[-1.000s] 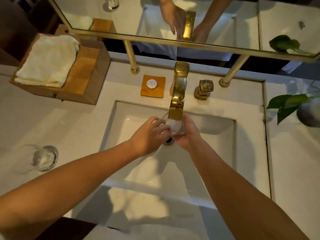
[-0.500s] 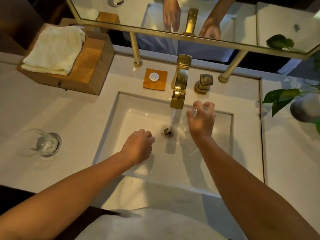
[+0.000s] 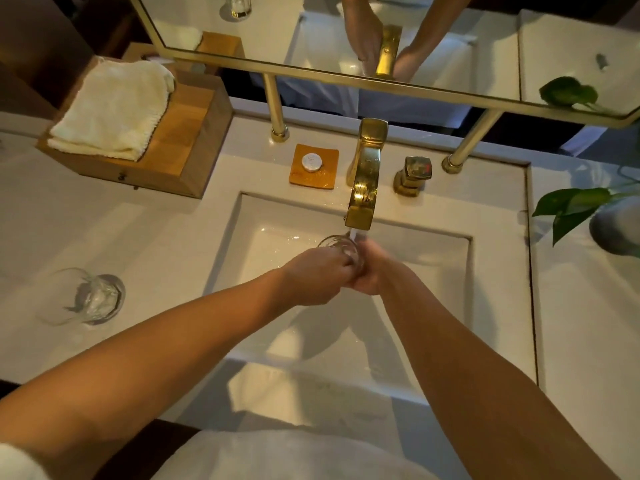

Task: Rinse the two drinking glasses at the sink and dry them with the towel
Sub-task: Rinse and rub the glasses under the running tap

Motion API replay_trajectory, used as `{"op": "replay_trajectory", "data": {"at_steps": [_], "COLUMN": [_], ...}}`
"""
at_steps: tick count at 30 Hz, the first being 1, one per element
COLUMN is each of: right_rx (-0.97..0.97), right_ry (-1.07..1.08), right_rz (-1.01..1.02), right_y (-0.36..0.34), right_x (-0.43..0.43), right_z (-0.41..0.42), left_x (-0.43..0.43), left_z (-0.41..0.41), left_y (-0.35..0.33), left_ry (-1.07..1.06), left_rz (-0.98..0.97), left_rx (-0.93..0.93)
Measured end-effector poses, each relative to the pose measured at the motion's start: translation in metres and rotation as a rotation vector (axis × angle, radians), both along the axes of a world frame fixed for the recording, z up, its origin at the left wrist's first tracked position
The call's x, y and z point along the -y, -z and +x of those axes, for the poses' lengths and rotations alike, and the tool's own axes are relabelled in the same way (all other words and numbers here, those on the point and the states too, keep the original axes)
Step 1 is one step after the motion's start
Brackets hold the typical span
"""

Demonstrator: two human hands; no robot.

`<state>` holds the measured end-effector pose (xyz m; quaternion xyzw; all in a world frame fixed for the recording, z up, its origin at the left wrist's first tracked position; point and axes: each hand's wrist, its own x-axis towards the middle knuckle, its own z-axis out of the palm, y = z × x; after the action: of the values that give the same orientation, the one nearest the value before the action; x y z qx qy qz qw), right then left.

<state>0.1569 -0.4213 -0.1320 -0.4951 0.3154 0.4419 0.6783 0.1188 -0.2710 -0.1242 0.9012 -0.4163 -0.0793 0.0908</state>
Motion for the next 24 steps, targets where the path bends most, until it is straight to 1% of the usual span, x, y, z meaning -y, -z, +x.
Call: {"op": "replay_trajectory", "data": {"at_steps": [2,3,4,5,6,8,9,10,11,12,13,14,15,16,17,18,19,20,22,23,24], "right_rx": [-0.001,0.011,0.022,0.035,0.036,0.006,-0.004,-0.018,-0.034,-0.065,-0.08,-0.082,-0.078,-0.087,-0.099,-0.117,-0.133,-0.154,-0.196,-0.185,-0.17], "right_ry": [-0.021,-0.015,0.011,0.055,0.108,0.21,0.235,0.251,0.261,0.274,0.261,0.227,0.18,0.139,0.132,0.148,0.194,0.263,0.391,0.423,0.434], "right_rz": [-0.019,-0.026,-0.016,0.0,0.022,0.028,0.013,0.011,0.036,0.083,0.11,0.125,0.114,0.127,0.123,0.122,0.114,0.124,0.115,0.108,0.114], "right_y": [0.002,0.004,0.004,0.005,0.005,0.006,0.01,0.011,0.013,0.014,0.016,0.015,0.015,0.013,0.012,0.008,0.006,0.003,0.003,0.008,0.01], "right_x": [-0.001,0.001,0.003,0.005,0.006,0.002,0.0,-0.001,-0.001,0.0,0.004,0.007,0.01,0.011,0.011,0.009,0.006,0.002,-0.002,-0.002,-0.002], "right_z": [0.007,0.011,0.013,0.016,0.017,0.019,0.02,0.02,0.019,0.018,0.016,0.014,0.012,0.009,0.007,0.007,0.008,0.009,0.011,0.011,0.007], "left_x": [-0.001,-0.002,-0.004,-0.002,0.004,0.031,0.043,0.05,0.05,0.045,0.036,0.023,0.008,-0.002,-0.007,-0.009,-0.006,0.0,0.028,0.041,0.049], "left_z": [0.006,0.009,0.013,0.014,0.016,0.019,0.022,0.023,0.022,0.019,0.017,0.019,0.025,0.031,0.036,0.041,0.043,0.04,0.029,0.022,0.016], "left_y": [0.001,0.0,-0.001,-0.007,-0.01,-0.017,-0.018,-0.014,-0.009,-0.002,0.008,0.017,0.022,0.026,0.025,0.023,0.016,0.01,-0.007,-0.01,-0.011], "left_ry": [0.076,0.072,0.032,-0.063,-0.23,-0.712,-0.949,-1.069,-1.049,-0.878,-0.597,-0.272,0.0,0.192,0.294,0.307,0.214,-0.017,-0.698,-0.936,-0.974], "left_rz": [0.035,0.031,0.011,-0.058,-0.171,-0.46,-0.569,-0.591,-0.53,-0.416,-0.307,-0.24,-0.206,-0.171,-0.14,-0.13,-0.164,-0.252,-0.427,-0.451,-0.382], "left_rx": [0.109,0.138,0.119,0.03,-0.116,-0.484,-0.605,-0.623,-0.553,-0.394,-0.208,-0.048,0.067,0.163,0.226,0.244,0.202,0.084,-0.297,-0.391,-0.331]}}
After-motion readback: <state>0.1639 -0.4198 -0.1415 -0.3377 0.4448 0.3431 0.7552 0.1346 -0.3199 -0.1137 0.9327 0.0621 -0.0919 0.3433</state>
